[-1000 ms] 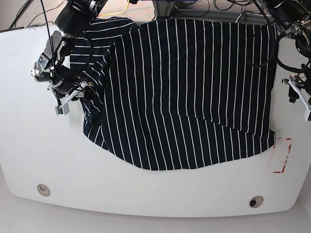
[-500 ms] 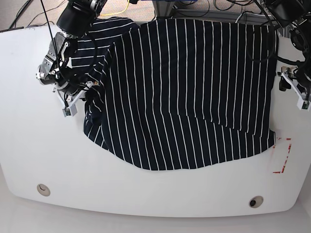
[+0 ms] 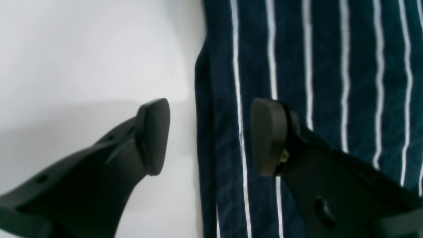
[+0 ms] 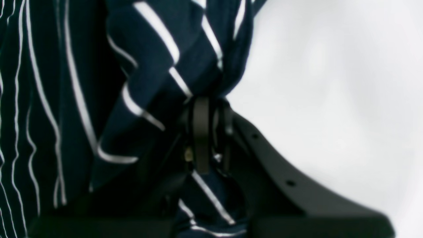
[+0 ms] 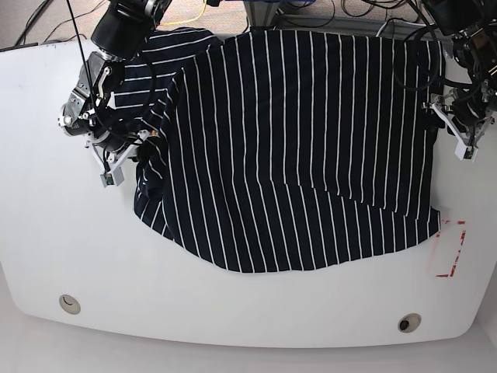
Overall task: Layout the t-shirt on the table in an organized manner, then fold the t-shirt properly
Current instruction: 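Lower both grippers onto the shirt's collar edge to grasp it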
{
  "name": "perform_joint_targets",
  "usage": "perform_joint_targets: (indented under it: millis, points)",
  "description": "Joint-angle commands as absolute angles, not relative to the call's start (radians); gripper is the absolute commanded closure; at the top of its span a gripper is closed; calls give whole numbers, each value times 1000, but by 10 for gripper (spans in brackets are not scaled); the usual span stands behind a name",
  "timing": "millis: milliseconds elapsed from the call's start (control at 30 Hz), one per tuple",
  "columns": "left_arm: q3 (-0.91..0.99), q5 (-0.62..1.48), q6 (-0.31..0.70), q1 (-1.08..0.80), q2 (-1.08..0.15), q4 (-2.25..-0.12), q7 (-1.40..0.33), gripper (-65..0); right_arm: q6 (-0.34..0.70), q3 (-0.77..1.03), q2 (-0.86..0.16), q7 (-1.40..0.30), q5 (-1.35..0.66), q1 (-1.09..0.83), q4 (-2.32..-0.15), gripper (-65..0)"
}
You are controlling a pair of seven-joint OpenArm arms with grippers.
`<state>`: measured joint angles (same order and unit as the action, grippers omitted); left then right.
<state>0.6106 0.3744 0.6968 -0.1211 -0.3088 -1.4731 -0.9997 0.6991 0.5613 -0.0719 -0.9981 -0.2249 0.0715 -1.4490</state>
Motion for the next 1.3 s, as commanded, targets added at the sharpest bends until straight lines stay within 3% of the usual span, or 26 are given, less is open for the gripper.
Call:
perform_joint_targets:
  millis: [0,233,333,1033,1267]
  points:
    - [616,386,698,-111,-332,-1457,-963,-364,698,561,-77,-1021,-206,77,-1454,-46]
    - [616,384,698,-134,-337,-1432,-926,-364,698,561,-79,-1021,-206,77,-1454,-212]
    - [615,384,698,-133,-337,-1432,-924,-364,698,561,-79,-1021,-206,77,-1454,-255]
    - [553,386,698,-93,-337,-1382,-921,-364,698,561,-88,-1020,-203,87,-1455,-262]
    - [549,384,698,-31,-363,-1382,-923,-364,698,573,-150,-1020,-203,127,-1460,-262]
